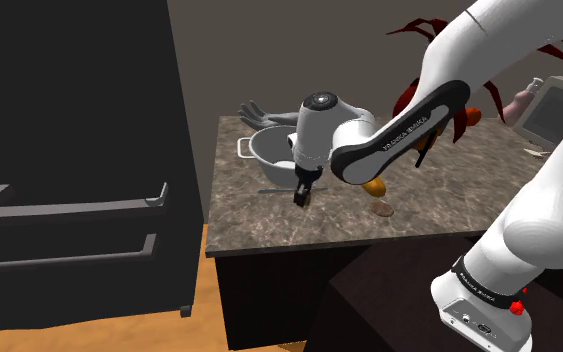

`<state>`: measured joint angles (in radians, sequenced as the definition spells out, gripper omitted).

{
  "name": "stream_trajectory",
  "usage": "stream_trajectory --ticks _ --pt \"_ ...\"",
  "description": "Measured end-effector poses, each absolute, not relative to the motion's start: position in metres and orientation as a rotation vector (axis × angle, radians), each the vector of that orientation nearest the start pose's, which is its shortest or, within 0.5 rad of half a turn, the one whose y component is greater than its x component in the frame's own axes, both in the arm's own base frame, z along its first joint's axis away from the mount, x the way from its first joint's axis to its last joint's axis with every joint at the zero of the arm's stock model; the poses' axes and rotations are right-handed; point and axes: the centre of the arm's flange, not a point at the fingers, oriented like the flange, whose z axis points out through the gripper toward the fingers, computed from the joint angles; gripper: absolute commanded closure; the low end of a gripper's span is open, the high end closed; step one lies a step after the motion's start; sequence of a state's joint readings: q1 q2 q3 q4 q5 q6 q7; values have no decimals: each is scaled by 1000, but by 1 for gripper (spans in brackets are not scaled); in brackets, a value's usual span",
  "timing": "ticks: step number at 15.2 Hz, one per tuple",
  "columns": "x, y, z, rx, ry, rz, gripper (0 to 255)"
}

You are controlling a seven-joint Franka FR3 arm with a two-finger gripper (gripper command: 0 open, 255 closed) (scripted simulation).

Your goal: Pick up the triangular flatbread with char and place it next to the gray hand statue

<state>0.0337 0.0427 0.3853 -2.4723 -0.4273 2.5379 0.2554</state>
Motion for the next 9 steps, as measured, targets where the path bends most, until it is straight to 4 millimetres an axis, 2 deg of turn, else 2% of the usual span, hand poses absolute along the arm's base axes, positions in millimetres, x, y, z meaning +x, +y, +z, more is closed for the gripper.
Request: stream_trajectory --ticks 9 --pt "434 199 326 -3235 -848 -173 255"
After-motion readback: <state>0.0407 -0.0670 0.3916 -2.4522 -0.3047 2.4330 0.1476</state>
